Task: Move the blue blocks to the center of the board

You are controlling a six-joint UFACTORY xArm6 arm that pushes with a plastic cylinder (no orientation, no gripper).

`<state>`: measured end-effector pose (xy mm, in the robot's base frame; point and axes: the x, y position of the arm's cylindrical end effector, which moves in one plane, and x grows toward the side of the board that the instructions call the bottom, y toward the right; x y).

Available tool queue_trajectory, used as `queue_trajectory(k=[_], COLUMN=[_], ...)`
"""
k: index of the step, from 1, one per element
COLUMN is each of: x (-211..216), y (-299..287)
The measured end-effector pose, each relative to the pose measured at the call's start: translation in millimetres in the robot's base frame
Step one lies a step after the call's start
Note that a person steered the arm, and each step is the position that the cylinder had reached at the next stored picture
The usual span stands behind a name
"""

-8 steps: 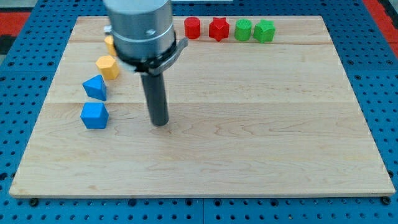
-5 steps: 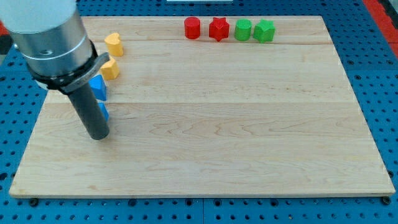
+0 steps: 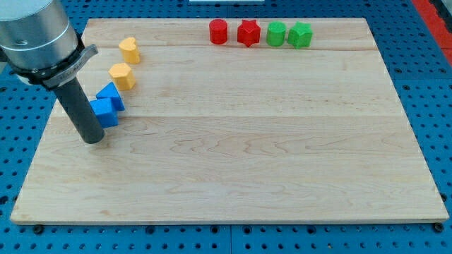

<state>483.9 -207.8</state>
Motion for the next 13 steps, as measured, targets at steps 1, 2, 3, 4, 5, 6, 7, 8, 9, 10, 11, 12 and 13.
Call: queue_trajectory(k=[1,2,3,4,5,6,7,8,9,10,11,12,13], x=[-10,-13,-21,-28,-38,-55,-76,-93,-103,-103,-103,-96,-69], y=[0,-7,-13,-29,-30,-24,-13,4,36,73,104,143,168])
